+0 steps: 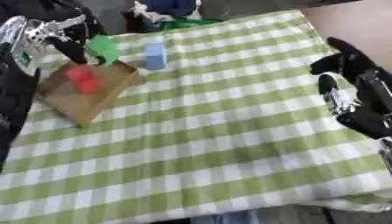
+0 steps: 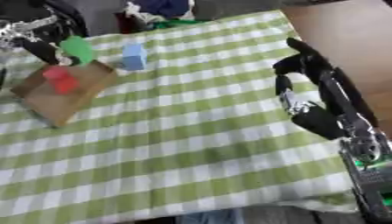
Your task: Pick up objects on the table and place them in the box.
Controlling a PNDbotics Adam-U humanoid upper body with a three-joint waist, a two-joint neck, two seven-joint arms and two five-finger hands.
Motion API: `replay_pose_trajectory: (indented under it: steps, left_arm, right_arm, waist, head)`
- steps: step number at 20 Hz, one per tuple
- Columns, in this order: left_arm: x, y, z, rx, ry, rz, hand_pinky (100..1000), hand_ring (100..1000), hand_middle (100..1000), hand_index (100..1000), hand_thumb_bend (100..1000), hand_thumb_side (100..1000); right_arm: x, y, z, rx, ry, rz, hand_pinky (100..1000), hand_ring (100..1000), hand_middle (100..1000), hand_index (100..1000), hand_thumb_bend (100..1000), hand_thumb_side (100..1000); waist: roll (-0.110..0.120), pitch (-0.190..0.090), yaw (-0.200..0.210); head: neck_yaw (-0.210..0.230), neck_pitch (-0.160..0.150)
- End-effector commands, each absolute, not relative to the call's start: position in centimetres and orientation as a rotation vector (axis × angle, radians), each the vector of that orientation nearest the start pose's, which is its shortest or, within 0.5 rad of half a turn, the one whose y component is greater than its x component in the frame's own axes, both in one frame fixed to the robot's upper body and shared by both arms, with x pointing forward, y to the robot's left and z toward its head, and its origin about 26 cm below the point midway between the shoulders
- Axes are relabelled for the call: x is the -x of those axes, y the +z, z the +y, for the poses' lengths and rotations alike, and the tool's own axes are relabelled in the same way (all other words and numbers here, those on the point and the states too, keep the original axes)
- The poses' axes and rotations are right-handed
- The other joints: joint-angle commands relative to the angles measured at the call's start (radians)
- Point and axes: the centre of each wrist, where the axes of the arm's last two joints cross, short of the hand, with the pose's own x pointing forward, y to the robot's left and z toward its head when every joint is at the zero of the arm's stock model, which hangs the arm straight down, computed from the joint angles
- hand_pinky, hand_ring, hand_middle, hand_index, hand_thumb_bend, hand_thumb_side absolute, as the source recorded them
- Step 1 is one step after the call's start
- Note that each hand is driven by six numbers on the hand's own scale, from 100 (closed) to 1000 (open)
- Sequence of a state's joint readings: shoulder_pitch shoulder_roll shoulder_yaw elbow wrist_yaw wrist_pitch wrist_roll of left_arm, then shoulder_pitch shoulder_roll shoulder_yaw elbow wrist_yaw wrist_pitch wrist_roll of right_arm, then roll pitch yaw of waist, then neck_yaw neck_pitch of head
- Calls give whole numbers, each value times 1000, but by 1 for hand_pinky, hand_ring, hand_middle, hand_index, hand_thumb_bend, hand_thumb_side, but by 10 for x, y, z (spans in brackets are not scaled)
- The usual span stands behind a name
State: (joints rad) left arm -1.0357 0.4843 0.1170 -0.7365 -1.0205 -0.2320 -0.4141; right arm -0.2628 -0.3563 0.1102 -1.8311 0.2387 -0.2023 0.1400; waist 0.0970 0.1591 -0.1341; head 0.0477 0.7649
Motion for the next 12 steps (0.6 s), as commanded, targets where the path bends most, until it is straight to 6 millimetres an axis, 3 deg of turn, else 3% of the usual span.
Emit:
replay_pose_trajectory:
  steps: [1,9,12]
  left_arm:
    - [-484,236,371,-1004,-1180,-1304,635,484,464,726,341,159]
    - [-478,218,393,-977,-1126,-1209,639,495,478,737,344,160]
    - [-477,212,395,-961,-1129,-1192,656,527,528,762,406,186]
  right_arm:
    - [-317,151,-257,265,821,-2189,849,720,685,1000,100,595]
    - [-317,150,-257,269,819,-2188,849,719,685,1000,100,596]
    - [-317,151,-257,269,820,-2189,849,720,685,1000,100,595]
  waist:
    - [-6,-15,0]
    - [-8,-14,2]
    - [-10,-13,1]
  head:
    - [-4,5]
    - [-8,5]
    - [-9,3]
